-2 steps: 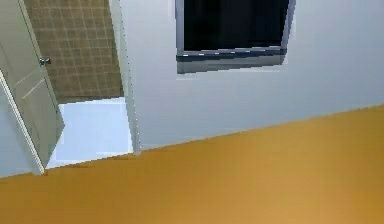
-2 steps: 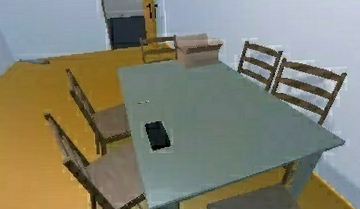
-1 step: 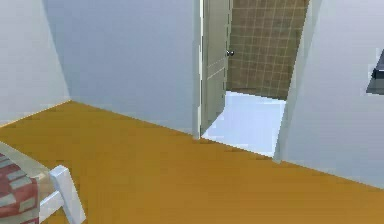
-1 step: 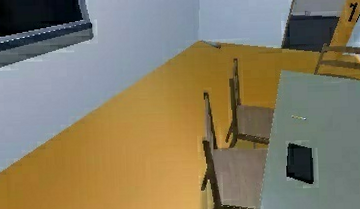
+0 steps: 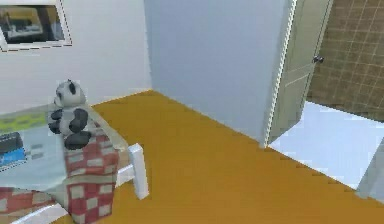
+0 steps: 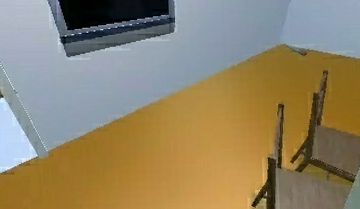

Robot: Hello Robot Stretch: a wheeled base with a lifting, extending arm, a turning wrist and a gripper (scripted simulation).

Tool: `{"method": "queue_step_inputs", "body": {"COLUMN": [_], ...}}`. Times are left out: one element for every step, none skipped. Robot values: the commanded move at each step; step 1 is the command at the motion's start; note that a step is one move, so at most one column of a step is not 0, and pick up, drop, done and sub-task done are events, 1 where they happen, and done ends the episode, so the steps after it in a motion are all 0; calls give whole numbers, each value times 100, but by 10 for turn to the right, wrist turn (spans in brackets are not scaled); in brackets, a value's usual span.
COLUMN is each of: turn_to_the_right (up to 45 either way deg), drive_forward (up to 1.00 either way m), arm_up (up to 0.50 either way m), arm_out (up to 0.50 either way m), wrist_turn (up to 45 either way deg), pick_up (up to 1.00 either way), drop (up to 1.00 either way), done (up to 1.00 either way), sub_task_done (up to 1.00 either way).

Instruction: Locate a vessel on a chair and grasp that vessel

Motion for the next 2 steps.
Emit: {"method": "queue_step_inputs", "body": {"turn_to_the_right": [0, -450], "drive_forward": [10, 0], "arm_up": [0, 0], "arm_out": [0, 0], "wrist_turn": [0, 0], "pick_up": [0, 0], "drop": [0, 0], "done": [0, 0], "sub_task_done": [0, 0]}}
